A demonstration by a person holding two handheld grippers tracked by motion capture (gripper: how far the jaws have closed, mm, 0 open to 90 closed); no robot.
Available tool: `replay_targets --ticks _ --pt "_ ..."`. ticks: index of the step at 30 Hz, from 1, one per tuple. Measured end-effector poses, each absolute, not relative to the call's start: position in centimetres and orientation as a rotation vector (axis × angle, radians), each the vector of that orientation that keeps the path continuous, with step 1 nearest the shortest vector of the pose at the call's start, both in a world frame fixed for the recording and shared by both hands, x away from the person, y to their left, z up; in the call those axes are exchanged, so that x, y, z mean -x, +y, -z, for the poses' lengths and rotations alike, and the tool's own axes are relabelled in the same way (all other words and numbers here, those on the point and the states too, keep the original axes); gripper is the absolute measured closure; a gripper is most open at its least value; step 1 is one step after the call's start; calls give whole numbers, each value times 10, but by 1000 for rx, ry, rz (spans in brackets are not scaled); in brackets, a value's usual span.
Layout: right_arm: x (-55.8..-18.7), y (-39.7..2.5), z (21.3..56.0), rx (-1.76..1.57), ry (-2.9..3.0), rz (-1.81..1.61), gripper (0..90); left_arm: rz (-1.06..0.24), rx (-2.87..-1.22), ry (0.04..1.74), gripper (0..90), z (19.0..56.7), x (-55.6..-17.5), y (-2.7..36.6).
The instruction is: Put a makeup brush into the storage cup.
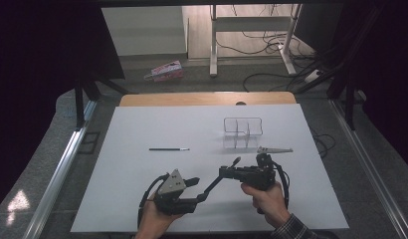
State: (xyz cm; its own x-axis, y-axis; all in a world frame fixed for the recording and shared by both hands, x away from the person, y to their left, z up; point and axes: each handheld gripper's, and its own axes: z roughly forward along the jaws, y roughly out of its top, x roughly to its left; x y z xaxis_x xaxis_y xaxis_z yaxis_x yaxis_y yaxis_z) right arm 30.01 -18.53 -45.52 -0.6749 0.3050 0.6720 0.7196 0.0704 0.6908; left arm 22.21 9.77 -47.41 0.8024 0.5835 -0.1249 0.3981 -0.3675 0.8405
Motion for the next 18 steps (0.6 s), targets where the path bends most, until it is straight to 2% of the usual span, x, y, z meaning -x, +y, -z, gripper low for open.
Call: replay_targets --ticks 18 --pt "-299 -191 445 1004 -2287 1642 753 -201 -2045 832 121 478 -228 114"
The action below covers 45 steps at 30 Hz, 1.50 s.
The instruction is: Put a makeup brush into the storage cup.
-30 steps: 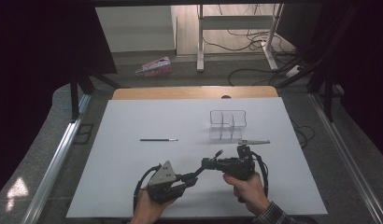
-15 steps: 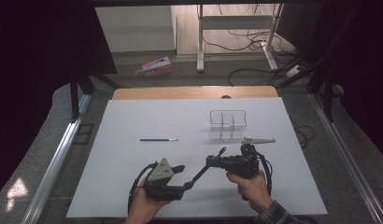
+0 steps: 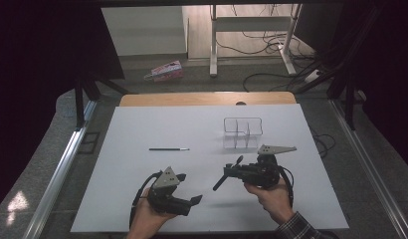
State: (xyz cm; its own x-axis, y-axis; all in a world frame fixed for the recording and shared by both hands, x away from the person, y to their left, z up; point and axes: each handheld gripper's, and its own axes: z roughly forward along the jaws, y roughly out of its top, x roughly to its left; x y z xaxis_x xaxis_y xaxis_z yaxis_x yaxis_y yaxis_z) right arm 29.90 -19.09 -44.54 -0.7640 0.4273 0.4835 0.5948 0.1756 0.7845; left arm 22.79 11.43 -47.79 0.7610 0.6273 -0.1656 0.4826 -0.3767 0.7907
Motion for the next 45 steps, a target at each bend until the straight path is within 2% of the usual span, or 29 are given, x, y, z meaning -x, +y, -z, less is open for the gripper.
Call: replay_targets --ticks 15,33,45 --pt "-294 -192 439 925 -2465 1642 754 -211 -2056 914 28 479 -228 139" --pt "-293 -202 432 941 -2581 1655 754 -300 -2157 976 22 484 -223 162" --pt "-297 -215 426 993 -2606 1676 754 -343 -2163 1004 23 488 -218 178"
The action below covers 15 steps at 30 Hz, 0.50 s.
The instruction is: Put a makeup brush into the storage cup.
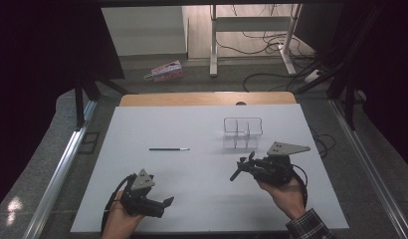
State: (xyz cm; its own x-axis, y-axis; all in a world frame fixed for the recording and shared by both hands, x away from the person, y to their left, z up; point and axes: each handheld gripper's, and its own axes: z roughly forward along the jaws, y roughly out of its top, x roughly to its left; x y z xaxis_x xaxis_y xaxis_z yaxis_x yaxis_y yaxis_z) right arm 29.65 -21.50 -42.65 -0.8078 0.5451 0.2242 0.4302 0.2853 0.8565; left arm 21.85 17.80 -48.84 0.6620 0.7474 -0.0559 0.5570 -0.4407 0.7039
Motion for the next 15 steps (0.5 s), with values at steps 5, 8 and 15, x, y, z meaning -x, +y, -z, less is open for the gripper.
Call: replay_targets --ticks 5,8,15 --pt "-300 -221 424 -942 2404 -1549 754 -324 -2143 1019 33 490 -216 185" --pt "-302 -225 424 -944 2394 -1540 754 -321 -2128 1032 33 491 -215 189" --pt "-308 -233 421 -966 2364 -1527 754 -339 -2127 1046 35 493 -210 197"
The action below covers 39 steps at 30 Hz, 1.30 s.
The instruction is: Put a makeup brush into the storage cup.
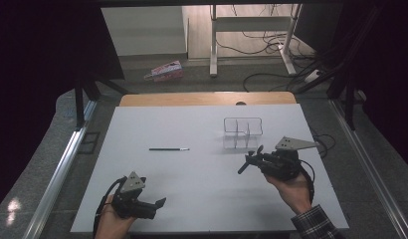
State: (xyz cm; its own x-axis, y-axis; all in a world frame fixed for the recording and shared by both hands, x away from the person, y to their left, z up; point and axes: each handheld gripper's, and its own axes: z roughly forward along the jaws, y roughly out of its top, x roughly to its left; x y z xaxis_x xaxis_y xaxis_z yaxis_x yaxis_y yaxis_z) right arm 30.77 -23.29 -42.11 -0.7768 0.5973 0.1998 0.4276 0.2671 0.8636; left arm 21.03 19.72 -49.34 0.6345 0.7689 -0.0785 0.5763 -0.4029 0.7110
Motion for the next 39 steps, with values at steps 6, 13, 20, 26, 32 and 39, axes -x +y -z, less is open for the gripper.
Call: replay_targets --ticks 6,13,20,26,32,39 --pt "-313 -242 418 -974 2332 -1523 754 -349 -2134 1046 35 494 -208 202" --pt "-319 -252 416 -1000 2308 -1515 754 -359 -2114 1079 36 496 -204 211" --pt "-323 -256 412 -1003 2281 -1501 754 -369 -2101 1103 36 497 -200 218" --pt "-329 -256 409 -994 2262 -1474 755 -372 -2085 1127 37 498 -198 225" --pt "-337 -257 405 -993 2243 -1456 754 -370 -2078 1131 37 499 -198 226" --pt "-347 -259 401 -997 2217 -1440 755 -373 -2073 1137 37 500 -196 228"
